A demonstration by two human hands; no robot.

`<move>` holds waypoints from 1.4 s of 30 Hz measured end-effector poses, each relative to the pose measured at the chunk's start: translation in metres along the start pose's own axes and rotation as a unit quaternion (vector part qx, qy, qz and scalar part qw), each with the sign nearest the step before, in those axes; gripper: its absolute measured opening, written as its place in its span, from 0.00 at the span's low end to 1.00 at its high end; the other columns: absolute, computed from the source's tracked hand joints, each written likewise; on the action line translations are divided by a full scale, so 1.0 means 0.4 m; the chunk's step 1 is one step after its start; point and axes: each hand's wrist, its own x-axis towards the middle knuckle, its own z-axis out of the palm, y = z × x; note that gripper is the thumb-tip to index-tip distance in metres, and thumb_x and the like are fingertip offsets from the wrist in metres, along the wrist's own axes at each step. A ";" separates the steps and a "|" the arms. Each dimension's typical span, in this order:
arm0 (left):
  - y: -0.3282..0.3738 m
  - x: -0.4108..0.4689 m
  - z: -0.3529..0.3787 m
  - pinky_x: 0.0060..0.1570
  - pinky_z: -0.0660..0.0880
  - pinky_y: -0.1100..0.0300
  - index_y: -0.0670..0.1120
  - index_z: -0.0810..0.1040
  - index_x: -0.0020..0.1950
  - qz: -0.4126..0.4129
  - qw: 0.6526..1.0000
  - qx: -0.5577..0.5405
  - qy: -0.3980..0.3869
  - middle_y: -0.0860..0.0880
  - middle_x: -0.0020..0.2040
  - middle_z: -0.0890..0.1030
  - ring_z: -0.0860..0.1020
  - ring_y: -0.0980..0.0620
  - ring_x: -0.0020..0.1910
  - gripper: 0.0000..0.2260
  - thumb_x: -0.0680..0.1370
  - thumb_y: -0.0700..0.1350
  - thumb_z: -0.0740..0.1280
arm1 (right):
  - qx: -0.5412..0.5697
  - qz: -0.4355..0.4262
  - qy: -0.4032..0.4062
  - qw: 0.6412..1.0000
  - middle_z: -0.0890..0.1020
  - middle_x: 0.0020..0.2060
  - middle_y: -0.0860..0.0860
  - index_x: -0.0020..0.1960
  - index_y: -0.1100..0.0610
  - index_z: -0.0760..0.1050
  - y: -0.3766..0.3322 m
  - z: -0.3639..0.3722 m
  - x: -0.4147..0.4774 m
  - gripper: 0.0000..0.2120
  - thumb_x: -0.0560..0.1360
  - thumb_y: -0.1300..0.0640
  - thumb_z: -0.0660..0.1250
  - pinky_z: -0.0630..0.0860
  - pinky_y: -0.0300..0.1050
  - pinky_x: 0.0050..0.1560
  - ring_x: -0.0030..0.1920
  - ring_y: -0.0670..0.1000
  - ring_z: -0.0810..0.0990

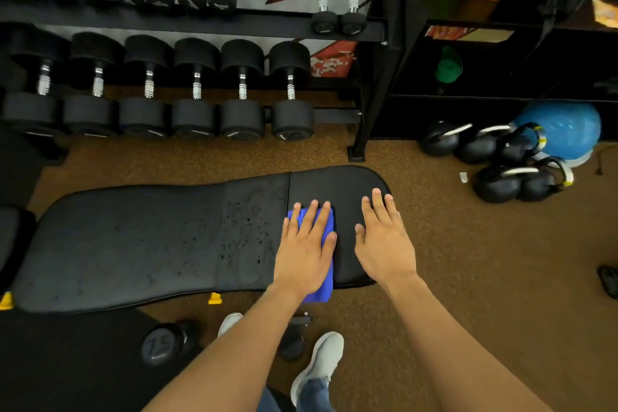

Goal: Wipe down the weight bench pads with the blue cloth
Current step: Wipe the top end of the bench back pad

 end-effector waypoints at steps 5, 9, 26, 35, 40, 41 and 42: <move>-0.017 0.227 -0.075 0.80 0.44 0.41 0.54 0.42 0.83 -0.001 0.999 -0.008 -0.037 0.48 0.84 0.45 0.40 0.41 0.82 0.28 0.86 0.59 0.47 | 0.028 0.008 -0.027 0.999 0.45 0.82 0.51 0.82 0.55 0.49 0.008 -0.027 -0.002 0.28 0.85 0.51 0.54 0.49 0.50 0.79 0.81 0.53 0.41; 0.019 0.179 -0.062 0.80 0.46 0.45 0.49 0.48 0.84 -0.021 0.996 -0.084 0.021 0.48 0.84 0.48 0.42 0.43 0.82 0.30 0.85 0.59 0.53 | 0.080 0.009 -0.035 0.996 0.45 0.82 0.49 0.82 0.55 0.50 0.019 -0.053 -0.004 0.31 0.84 0.52 0.59 0.50 0.45 0.78 0.81 0.49 0.42; -0.018 0.344 -0.063 0.78 0.54 0.44 0.49 0.58 0.82 -0.044 0.998 -0.028 0.019 0.45 0.80 0.64 0.58 0.40 0.79 0.27 0.85 0.58 0.48 | 0.128 0.028 -0.031 0.991 0.47 0.82 0.46 0.82 0.54 0.51 0.037 -0.047 0.012 0.34 0.82 0.51 0.64 0.51 0.42 0.77 0.81 0.46 0.44; 0.016 -0.103 0.029 0.80 0.50 0.47 0.52 0.48 0.84 0.017 1.000 0.005 0.016 0.51 0.84 0.53 0.43 0.50 0.82 0.28 0.86 0.61 0.43 | 0.249 0.064 0.029 0.966 0.63 0.78 0.49 0.78 0.58 0.63 0.075 -0.076 -0.012 0.26 0.83 0.53 0.63 0.55 0.38 0.74 0.78 0.49 0.60; 0.008 -0.054 0.021 0.80 0.49 0.46 0.55 0.46 0.84 0.016 1.000 0.009 0.018 0.51 0.84 0.51 0.43 0.50 0.82 0.27 0.86 0.61 0.42 | 0.240 0.055 0.033 0.969 0.69 0.75 0.52 0.75 0.61 0.70 0.088 -0.067 0.005 0.21 0.83 0.58 0.61 0.56 0.34 0.70 0.75 0.50 0.66; 0.019 -0.012 0.011 0.80 0.49 0.46 0.56 0.47 0.84 0.004 1.000 -0.008 0.022 0.51 0.84 0.51 0.43 0.49 0.82 0.26 0.86 0.61 0.42 | 0.240 0.056 0.037 0.968 0.70 0.74 0.51 0.74 0.61 0.71 0.093 -0.069 0.013 0.20 0.83 0.59 0.61 0.56 0.32 0.68 0.74 0.50 0.67; 0.030 0.036 0.005 0.80 0.48 0.45 0.56 0.47 0.84 -0.006 0.999 -0.022 0.027 0.50 0.84 0.51 0.44 0.48 0.82 0.27 0.85 0.61 0.43 | 0.240 0.055 0.038 0.968 0.71 0.73 0.51 0.73 0.60 0.72 0.099 -0.069 0.017 0.20 0.82 0.60 0.62 0.56 0.31 0.68 0.73 0.50 0.68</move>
